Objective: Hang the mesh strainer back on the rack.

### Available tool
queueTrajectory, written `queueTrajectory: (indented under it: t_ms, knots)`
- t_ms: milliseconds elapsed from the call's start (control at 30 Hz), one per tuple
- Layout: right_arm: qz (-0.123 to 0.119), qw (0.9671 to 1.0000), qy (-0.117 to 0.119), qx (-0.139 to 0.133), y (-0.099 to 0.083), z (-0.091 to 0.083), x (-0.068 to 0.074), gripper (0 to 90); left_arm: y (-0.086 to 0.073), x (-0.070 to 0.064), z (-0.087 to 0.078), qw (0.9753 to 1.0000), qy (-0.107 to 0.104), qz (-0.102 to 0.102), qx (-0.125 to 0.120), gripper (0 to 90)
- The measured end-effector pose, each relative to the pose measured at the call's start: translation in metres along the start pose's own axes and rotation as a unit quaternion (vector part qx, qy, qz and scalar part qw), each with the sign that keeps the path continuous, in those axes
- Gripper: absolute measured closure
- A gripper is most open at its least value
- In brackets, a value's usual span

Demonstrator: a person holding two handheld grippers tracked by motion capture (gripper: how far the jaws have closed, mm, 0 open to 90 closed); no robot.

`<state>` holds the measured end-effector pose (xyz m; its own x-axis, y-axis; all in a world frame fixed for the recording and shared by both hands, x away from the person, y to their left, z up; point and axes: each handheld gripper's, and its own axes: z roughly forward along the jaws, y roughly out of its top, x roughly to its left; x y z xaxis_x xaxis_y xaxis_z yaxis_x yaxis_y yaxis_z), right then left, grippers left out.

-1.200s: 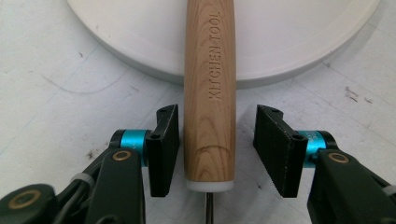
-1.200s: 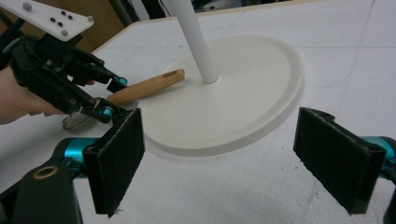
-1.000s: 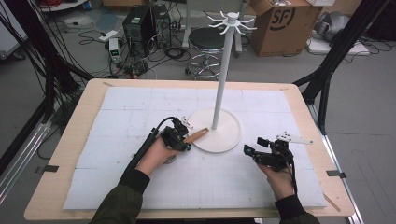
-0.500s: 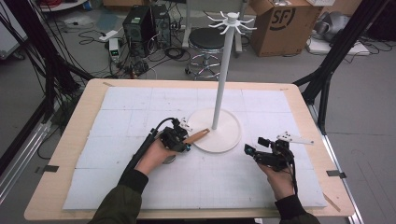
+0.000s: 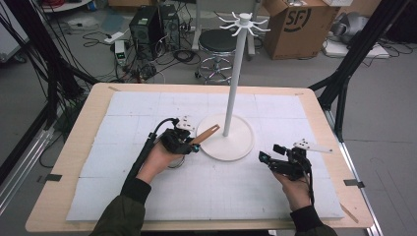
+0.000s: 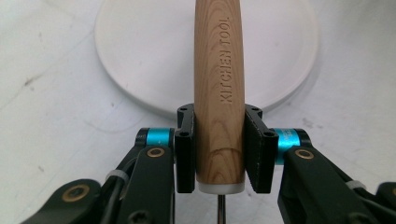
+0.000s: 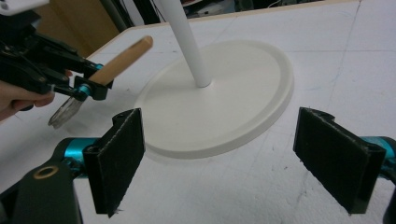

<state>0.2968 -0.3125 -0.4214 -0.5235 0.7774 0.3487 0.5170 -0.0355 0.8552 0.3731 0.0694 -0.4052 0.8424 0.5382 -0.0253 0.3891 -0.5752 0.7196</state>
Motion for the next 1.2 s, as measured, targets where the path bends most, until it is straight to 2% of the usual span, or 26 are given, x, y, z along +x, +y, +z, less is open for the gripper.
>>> queueTrajectory:
  t_ms: [33,167,200,267,433,533,633,733,800,867,900,967,1133,1200]
  knots:
    - [-0.001,1.0,0.0,0.0,0.0,0.0,0.0,15.6,0.0,0.0,-0.002,1.0,-0.006,0.002,-0.007,69.0]
    - [-0.002,1.0,-0.001,-0.002,0.0,0.0,0.0,15.6,0.002,-0.001,-0.009,0.9995,-0.006,-0.003,-0.032,69.0]
    - [-0.001,1.0,-0.001,-0.001,0.0,0.0,0.0,15.6,0.004,0.0,-0.014,0.9988,-0.009,-0.008,-0.048,69.0]
    - [-0.002,1.0,-0.001,-0.002,0.0,0.0,0.0,15.6,0.004,0.001,-0.018,0.9983,-0.011,-0.011,-0.057,69.0]
    - [-0.001,1.0,-0.001,-0.001,0.0,0.0,0.0,15.6,0.007,0.006,-0.033,0.9948,-0.014,-0.027,-0.097,69.0]
    - [-0.002,1.0,0.0,-0.002,0.0,0.0,0.0,15.6,0.008,0.009,-0.043,0.9899,-0.021,-0.042,-0.133,68.9]
    - [0.0,1.0,-0.001,-0.002,0.0,0.0,0.0,15.6,0.008,0.014,-0.054,0.9815,-0.033,-0.067,-0.176,69.0]
    - [0.002,1.0,-0.001,-0.004,0.0,-0.001,-0.001,15.5,0.011,0.016,-0.064,0.9731,-0.049,-0.076,-0.212,69.0]
    - [0.005,1.0,-0.002,-0.005,0.0,-0.002,-0.002,15.6,0.016,0.014,-0.073,0.9697,-0.049,-0.071,-0.229,69.0]
    - [0.006,1.0,-0.002,-0.006,0.001,-0.002,-0.001,15.6,0.022,0.011,-0.083,0.9638,-0.049,-0.063,-0.254,68.9]
    - [0.006,1.0,-0.002,-0.006,0.001,-0.002,-0.001,15.6,0.025,0.01,-0.087,0.9616,-0.05,-0.061,-0.263,68.9]
    - [0.006,1.0,-0.001,-0.007,0.001,-0.003,-0.001,15.6,0.033,0.01,-0.099,0.9553,-0.052,-0.06,-0.285,68.9]
    - [0.006,0.9999,-0.002,-0.015,0.001,-0.006,-0.003,15.6,0.05,0.011,-0.116,0.9368,-0.061,-0.065,-0.338,68.9]
    - [0.008,0.9998,-0.001,-0.015,0.002,-0.008,-0.003,15.6,0.058,0.011,-0.118,0.931,-0.067,-0.065,-0.353,68.9]
